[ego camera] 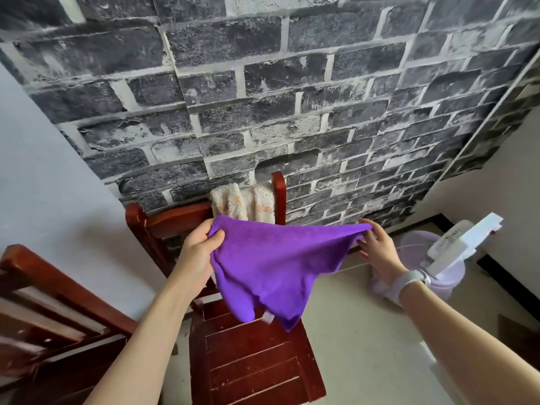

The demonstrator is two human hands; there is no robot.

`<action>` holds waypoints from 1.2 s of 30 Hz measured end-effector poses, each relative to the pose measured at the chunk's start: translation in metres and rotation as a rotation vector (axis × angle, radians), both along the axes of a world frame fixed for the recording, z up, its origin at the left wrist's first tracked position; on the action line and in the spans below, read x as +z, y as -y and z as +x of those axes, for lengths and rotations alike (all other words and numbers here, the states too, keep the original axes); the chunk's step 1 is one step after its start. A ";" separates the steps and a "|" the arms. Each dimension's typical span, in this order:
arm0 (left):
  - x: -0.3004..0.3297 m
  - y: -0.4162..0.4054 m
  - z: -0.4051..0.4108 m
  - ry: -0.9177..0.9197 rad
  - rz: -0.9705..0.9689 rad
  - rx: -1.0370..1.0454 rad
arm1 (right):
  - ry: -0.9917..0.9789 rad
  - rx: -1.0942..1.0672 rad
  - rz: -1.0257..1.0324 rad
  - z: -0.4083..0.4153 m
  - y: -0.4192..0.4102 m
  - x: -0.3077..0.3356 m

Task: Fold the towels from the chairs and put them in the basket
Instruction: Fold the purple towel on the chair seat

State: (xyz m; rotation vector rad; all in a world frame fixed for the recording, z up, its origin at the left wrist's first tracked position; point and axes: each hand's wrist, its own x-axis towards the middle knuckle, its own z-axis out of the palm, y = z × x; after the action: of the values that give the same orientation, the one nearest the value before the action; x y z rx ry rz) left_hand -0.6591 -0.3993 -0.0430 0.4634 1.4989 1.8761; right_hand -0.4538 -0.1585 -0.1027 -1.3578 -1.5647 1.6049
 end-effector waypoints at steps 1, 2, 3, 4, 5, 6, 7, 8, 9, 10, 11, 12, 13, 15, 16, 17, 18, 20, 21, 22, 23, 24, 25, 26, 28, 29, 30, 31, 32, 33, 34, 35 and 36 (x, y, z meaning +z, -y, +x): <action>0.000 0.002 0.000 0.013 -0.002 -0.020 | -0.055 -0.025 -0.013 -0.002 0.000 0.003; 0.000 0.004 -0.002 0.023 -0.007 -0.032 | -0.107 -0.039 -0.046 -0.004 0.001 0.005; 0.000 0.006 -0.003 0.029 -0.008 -0.036 | -0.149 -0.049 -0.077 -0.006 0.002 0.006; -0.001 0.008 -0.005 0.030 -0.012 -0.039 | -0.193 -0.063 -0.102 -0.008 0.003 0.007; -0.001 0.010 -0.006 0.028 -0.016 -0.040 | -0.219 -0.083 -0.114 -0.010 0.003 0.007; -0.002 0.012 -0.006 0.023 -0.022 -0.039 | -0.242 -0.108 -0.124 -0.012 0.003 0.007; -0.004 0.013 -0.007 0.014 -0.025 -0.036 | -0.255 -0.125 -0.133 -0.013 0.002 0.006; -0.006 0.016 -0.007 -0.003 -0.029 -0.030 | -0.257 -0.127 -0.141 -0.013 0.001 0.005; -0.008 0.018 -0.007 -0.022 -0.032 -0.023 | -0.223 -0.108 -0.133 -0.012 0.001 0.003; -0.010 0.021 -0.007 -0.037 -0.038 -0.018 | -0.166 -0.071 -0.123 -0.010 0.001 0.000; -0.012 0.024 -0.007 -0.045 -0.046 -0.019 | -0.084 -0.019 -0.109 -0.006 0.001 -0.004; -0.014 0.028 -0.006 -0.055 -0.054 -0.026 | -0.008 0.038 -0.110 -0.003 0.000 -0.009; -0.017 0.031 -0.004 -0.072 -0.065 -0.038 | 0.049 0.100 -0.118 0.000 0.001 -0.013; -0.024 0.037 0.005 -0.117 -0.111 -0.055 | 0.113 0.206 -0.163 0.008 0.004 -0.020; -0.028 0.041 0.010 -0.127 -0.140 -0.046 | 0.130 0.242 -0.195 0.012 0.006 -0.024; -0.033 0.045 0.015 -0.123 -0.167 -0.024 | 0.142 0.266 -0.231 0.015 0.009 -0.029; -0.039 0.050 0.019 -0.114 -0.198 0.011 | 0.154 0.280 -0.262 0.019 0.011 -0.035; -0.053 0.062 0.027 -0.119 -0.279 0.108 | 0.209 0.314 -0.292 0.025 0.015 -0.049; -0.060 0.069 0.031 -0.136 -0.327 0.157 | 0.248 0.342 -0.290 0.028 0.018 -0.056; -0.068 0.076 0.036 -0.153 -0.368 0.206 | 0.284 0.371 -0.273 0.030 0.020 -0.063; -0.074 0.084 0.042 -0.169 -0.395 0.252 | 0.308 0.394 -0.242 0.032 0.023 -0.069; -0.079 0.091 0.049 -0.184 -0.409 0.295 | 0.314 0.417 -0.202 0.034 0.026 -0.075; -0.083 0.098 0.056 -0.194 -0.414 0.331 | 0.315 0.430 -0.147 0.035 0.029 -0.079; -0.087 0.105 0.062 -0.190 -0.414 0.366 | 0.308 0.423 -0.085 0.037 0.031 -0.084; -0.094 0.118 0.070 -0.158 -0.413 0.445 | 0.270 0.365 -0.017 0.039 0.037 -0.086; -0.097 0.125 0.074 -0.154 -0.425 0.481 | 0.237 0.345 -0.031 0.041 0.039 -0.085; -0.100 0.132 0.077 -0.163 -0.449 0.505 | 0.196 0.344 -0.062 0.043 0.042 -0.085; -0.102 0.138 0.080 -0.182 -0.483 0.515 | 0.173 0.367 -0.090 0.046 0.045 -0.085; -0.104 0.144 0.083 -0.202 -0.522 0.512 | 0.172 0.403 -0.098 0.050 0.049 -0.085; -0.106 0.151 0.086 -0.220 -0.561 0.498 | 0.196 0.445 -0.076 0.054 0.053 -0.085; -0.107 0.158 0.089 -0.238 -0.603 0.474 | 0.226 0.483 -0.036 0.059 0.059 -0.085; -0.108 0.165 0.093 -0.260 -0.644 0.446 | 0.259 0.516 0.014 0.064 0.067 -0.084; -0.110 0.174 0.097 -0.297 -0.694 0.415 | 0.302 0.558 0.084 0.070 0.075 -0.082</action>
State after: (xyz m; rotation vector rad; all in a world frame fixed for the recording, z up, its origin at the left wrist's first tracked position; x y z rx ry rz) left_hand -0.5624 -0.5728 -0.1529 0.1013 2.4562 1.4555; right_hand -0.3841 -0.2333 -0.1851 -1.2245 -2.3235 1.6599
